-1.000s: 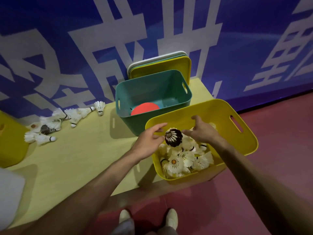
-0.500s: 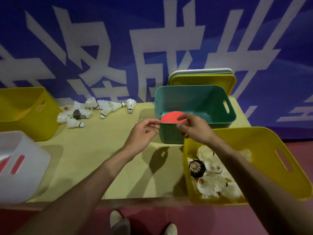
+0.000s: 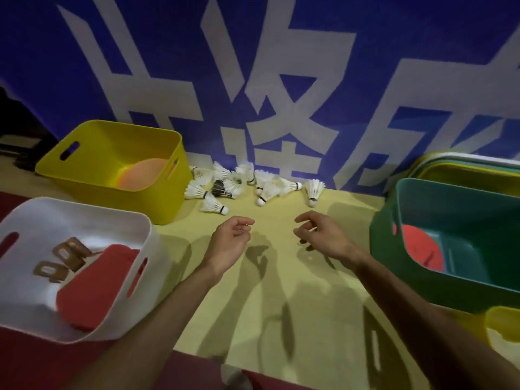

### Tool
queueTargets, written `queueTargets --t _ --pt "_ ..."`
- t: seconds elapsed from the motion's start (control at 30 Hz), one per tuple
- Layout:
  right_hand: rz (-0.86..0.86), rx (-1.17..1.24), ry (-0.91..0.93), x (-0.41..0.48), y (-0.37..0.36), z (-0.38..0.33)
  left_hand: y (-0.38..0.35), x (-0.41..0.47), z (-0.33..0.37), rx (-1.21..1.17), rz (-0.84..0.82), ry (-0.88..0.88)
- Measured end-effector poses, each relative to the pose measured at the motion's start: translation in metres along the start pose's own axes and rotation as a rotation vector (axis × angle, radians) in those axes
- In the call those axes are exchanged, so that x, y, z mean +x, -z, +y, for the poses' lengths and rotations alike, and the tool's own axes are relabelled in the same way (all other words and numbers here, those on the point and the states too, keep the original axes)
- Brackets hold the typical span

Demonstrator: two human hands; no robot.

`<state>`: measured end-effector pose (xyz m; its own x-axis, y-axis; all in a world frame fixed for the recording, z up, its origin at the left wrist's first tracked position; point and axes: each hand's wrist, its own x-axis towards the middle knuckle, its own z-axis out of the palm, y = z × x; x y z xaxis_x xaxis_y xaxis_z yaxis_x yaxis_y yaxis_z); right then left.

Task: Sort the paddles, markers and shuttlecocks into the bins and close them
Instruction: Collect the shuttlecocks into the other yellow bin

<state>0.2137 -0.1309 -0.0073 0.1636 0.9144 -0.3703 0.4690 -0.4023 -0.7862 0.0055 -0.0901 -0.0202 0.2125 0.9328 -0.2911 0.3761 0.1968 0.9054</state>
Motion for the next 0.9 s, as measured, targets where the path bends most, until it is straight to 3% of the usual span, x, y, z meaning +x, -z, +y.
queueTargets --t 0.27,0.43,0.73,0.9 --pt "0.034 0.139 -0.207 0.108 -0.071 -0.025 0.062 0.095 -0.05 0.136 0.061 0.113" --pt "0.038 0.108 -0.275 0.149 -0.092 -0.022 0.069 0.144 -0.072 0.569 -0.057 0.054" --pt "0.174 -0.08 -0.2 0.205 -0.098 -0.012 0.072 0.2 -0.089 1.264 -0.089 -0.335" --pt "0.156 -0.112 -0.278 0.224 -0.1 -0.002 0.072 0.214 -0.087 1.451 -0.16 -0.436"
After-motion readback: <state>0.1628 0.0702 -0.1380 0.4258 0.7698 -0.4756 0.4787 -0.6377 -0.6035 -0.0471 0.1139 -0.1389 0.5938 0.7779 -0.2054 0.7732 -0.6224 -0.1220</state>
